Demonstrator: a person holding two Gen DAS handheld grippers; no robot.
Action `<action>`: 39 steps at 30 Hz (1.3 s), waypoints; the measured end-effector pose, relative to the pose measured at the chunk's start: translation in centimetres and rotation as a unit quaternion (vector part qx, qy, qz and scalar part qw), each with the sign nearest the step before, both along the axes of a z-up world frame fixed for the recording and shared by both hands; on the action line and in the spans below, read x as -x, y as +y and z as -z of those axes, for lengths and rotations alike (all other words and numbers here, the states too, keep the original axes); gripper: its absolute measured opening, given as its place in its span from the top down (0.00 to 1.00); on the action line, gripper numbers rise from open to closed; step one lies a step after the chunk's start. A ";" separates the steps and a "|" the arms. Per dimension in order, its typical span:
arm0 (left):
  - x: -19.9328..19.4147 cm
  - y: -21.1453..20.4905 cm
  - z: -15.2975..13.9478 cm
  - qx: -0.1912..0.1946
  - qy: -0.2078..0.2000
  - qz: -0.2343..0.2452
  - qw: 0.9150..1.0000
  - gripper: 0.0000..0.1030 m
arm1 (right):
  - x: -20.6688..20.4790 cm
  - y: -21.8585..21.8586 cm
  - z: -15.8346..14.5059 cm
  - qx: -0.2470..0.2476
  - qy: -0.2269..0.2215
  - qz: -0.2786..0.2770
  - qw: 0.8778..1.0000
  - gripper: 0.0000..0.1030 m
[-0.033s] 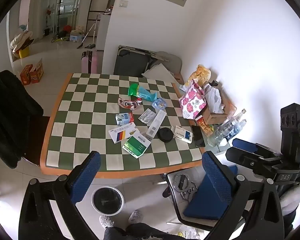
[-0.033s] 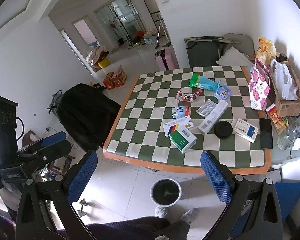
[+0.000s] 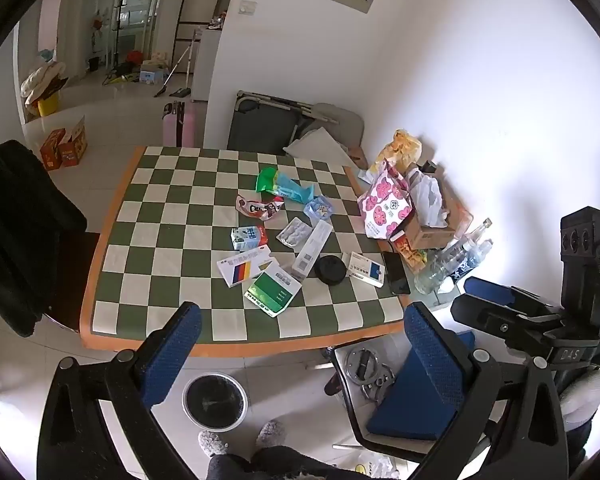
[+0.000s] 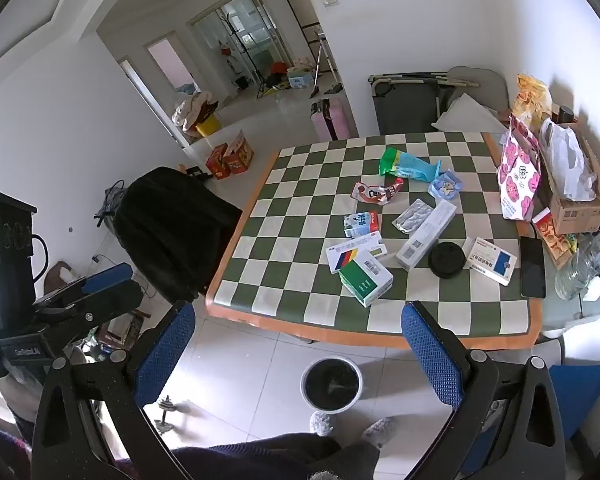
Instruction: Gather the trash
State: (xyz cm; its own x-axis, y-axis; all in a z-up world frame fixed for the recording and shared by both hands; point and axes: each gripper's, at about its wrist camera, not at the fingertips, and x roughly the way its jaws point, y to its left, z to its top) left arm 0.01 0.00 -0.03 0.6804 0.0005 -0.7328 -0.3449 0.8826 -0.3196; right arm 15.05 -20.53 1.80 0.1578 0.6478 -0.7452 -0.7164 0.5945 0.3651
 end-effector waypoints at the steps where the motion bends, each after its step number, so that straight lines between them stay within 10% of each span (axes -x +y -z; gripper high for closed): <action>1: 0.0 0.0 0.0 0.001 -0.002 0.001 1.000 0.00 | -0.1 0.0 0.0 -0.002 0.001 0.002 1.000 0.00; 39: -0.7 -0.2 0.2 0.004 -0.001 0.004 1.000 0.00 | -1.1 1.4 0.0 -0.001 0.003 -0.006 1.000 0.00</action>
